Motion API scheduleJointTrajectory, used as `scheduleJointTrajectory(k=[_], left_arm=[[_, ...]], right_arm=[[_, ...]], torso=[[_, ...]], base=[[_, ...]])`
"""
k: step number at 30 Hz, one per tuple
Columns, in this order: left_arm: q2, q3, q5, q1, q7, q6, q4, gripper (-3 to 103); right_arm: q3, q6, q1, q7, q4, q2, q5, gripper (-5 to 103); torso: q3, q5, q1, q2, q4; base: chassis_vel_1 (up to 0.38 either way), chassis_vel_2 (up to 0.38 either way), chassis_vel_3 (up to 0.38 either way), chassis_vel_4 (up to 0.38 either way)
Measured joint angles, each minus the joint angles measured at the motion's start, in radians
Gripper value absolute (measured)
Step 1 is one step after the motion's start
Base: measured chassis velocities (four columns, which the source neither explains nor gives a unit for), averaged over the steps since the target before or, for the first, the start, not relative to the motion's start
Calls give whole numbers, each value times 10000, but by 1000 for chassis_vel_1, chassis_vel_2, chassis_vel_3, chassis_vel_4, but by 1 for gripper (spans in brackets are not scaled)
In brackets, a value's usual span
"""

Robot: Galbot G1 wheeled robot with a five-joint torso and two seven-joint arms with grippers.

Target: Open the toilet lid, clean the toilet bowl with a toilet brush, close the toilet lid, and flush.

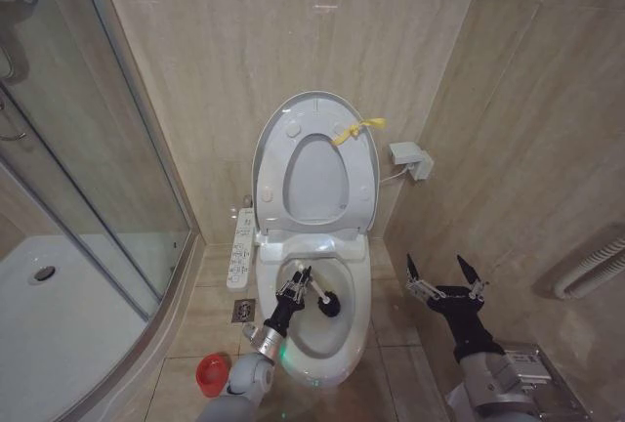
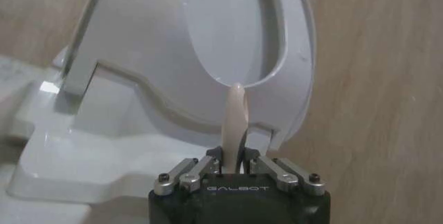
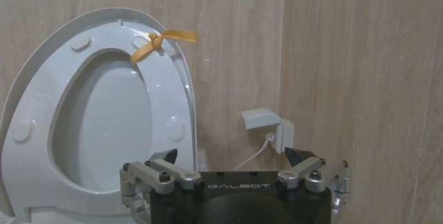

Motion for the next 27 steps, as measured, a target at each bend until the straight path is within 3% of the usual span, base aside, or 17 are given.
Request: scheduleJointTrajectory(k=[4,7,14,17,27], left_arm=[[-225,-173,981,-208,31,-333,298,19],[-389,-162,1032,-262,-4,-387,348,19],[-1024,192,-1171,-462,-329,-244,303,19],[-1160,184,-1346,-611,-331,-255,389,19],[-859,-503,398,-828,386,-866,1329,19]], right_arm=[[0,0,0,0,0,0,0,100],[0,0,0,0,0,0,0,100],[0,0,0,0,0,0,0,100],[0,0,0,0,0,0,0,100],[0,0,0,0,1,0,0,100]], torso=[[-1,0,0,0,-1],[-1,0,0,0,-1],[0,3,0,-1,-1],[0,2,0,0,-2],[-1,-1,0,0,-2]], base=[[0,0,0,0],[0,0,0,0],[0,0,0,0],[0,0,0,0],[0,0,0,0]])
